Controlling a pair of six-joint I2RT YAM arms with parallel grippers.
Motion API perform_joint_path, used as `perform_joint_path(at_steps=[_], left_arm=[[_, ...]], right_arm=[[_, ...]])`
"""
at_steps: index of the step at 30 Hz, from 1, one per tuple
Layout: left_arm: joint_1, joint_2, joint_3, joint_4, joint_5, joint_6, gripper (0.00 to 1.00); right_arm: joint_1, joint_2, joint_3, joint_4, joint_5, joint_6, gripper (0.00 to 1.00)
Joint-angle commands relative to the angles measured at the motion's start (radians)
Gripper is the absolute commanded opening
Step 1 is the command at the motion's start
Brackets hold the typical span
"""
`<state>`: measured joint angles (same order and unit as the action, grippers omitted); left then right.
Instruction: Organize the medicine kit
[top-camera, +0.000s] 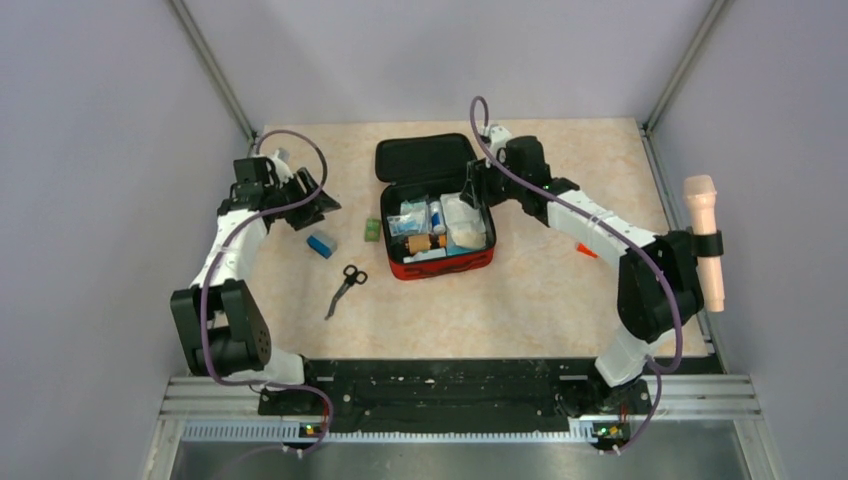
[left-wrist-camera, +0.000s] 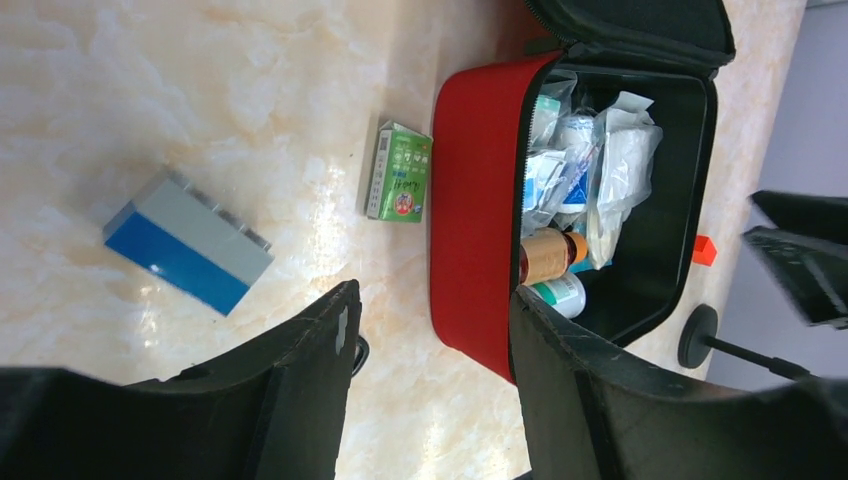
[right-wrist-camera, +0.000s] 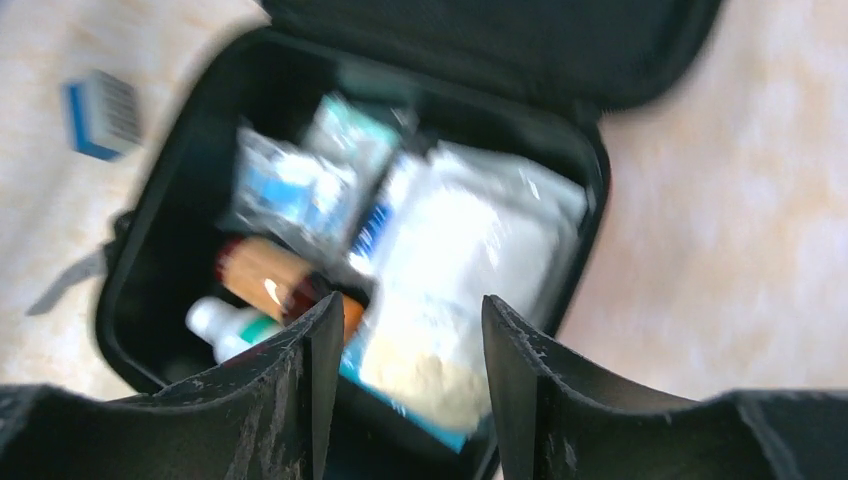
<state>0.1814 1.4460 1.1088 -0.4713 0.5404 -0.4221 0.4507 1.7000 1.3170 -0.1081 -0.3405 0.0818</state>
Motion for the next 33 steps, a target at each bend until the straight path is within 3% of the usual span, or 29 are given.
perform_joint_path(at_steps=[1, 9, 15, 21, 30, 33], left_arm=[[-0.066, 0.064, 0.080, 0.055, 0.004, 0.003, 0.61], [-0.273, 0.162, 0.121, 0.059, -0.033, 0.089, 0.61], [-0.403, 0.214, 0.178, 0.034, -0.055, 0.157, 0.61], [-0.478, 0.248, 0.219, 0.029, -0.069, 0.212, 0.61], [-0.558, 0.272, 0.259, 0.014, -0.086, 0.287, 0.61], [-0.559, 0.250, 0.290, 0.006, -0.093, 0.304, 0.61]], right_arm=[[0.009, -0.067, -0.120, -0.057, 0.310, 0.156, 0.52], [0.003, -0.100, -0.231, -0.076, 0.336, 0.118, 0.50], [-0.043, -0.131, -0.308, -0.050, 0.317, 0.118, 0.44], [-0.103, -0.122, -0.352, -0.018, 0.268, 0.060, 0.31], [-0.152, -0.155, -0.403, 0.000, 0.269, -0.058, 0.01], [-0.196, -0.167, -0.428, 0.017, 0.291, -0.191, 0.00]])
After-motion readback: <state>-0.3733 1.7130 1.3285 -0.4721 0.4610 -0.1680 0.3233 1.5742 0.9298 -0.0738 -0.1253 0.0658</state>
